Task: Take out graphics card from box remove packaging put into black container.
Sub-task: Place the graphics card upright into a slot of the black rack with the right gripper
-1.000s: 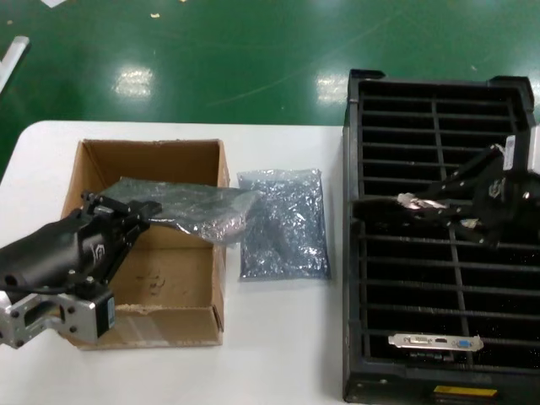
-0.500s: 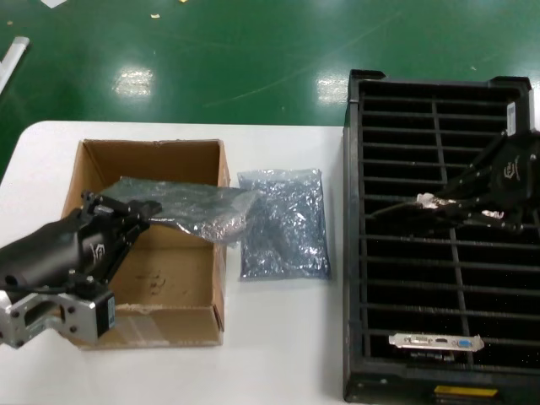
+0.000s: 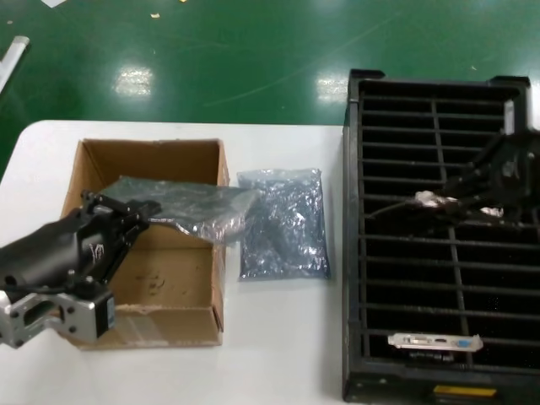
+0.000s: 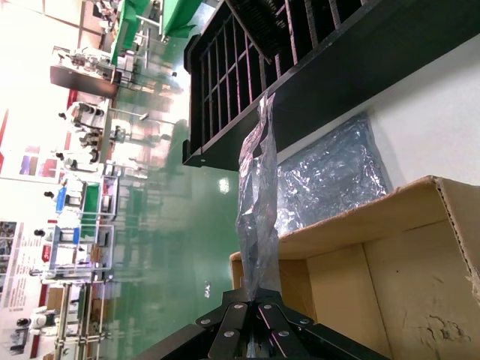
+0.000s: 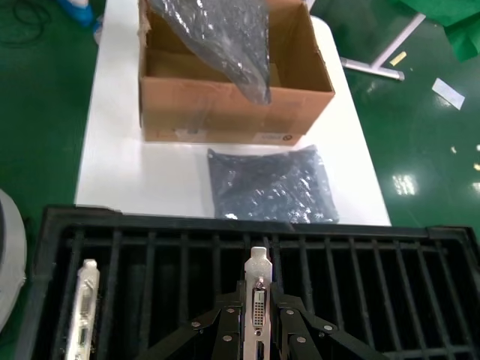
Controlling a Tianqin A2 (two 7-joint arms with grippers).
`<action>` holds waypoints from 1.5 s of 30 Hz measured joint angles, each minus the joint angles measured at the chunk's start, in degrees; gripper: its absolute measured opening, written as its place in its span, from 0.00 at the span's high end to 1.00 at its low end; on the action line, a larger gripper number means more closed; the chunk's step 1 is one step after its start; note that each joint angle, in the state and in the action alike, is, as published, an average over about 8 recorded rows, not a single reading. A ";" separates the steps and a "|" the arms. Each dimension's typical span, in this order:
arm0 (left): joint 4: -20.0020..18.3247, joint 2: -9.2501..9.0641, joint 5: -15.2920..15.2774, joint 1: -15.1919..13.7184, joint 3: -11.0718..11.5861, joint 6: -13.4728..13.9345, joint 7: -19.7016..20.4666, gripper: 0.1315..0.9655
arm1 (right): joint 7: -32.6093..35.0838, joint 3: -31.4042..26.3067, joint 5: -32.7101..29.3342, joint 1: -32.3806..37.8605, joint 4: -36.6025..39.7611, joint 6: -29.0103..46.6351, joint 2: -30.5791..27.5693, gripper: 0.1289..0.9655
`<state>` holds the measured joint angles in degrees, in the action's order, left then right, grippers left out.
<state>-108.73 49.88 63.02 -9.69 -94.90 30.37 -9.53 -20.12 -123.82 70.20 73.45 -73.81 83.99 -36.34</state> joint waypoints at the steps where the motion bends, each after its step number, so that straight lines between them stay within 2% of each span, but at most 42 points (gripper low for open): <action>1: 0.00 0.00 0.00 0.00 0.00 0.00 0.00 0.99 | 0.01 -0.11 -0.16 0.14 -0.08 -0.03 0.14 0.93; 7: 0.00 0.00 0.00 0.00 0.00 0.00 0.00 0.99 | -0.87 -1.55 -1.12 2.06 0.38 1.42 1.41 0.93; 11: 0.00 0.00 0.00 0.00 0.00 0.00 0.00 0.99 | -2.32 -4.52 0.11 4.89 2.13 3.61 1.90 0.93; 21: 0.00 0.00 0.00 0.00 0.00 0.00 0.00 0.99 | -4.19 -20.33 11.43 15.17 5.55 5.78 0.00 0.93; 29: 0.00 0.00 0.00 0.00 0.00 0.00 0.00 0.99 | -5.41 -29.00 16.61 19.28 3.13 5.93 -2.40 0.93; 35: 0.00 0.00 0.00 0.00 0.00 0.00 0.00 0.99 | -6.14 -31.53 16.49 19.34 1.11 5.94 -3.42 0.93; 45: 0.00 0.00 0.00 0.00 0.00 0.00 0.00 0.99 | -6.86 -31.80 14.06 17.74 -0.69 5.95 -3.47 0.93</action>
<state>-108.73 49.88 63.02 -9.69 -94.90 30.37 -9.53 -26.97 -155.62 84.26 91.19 -74.50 89.93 -39.81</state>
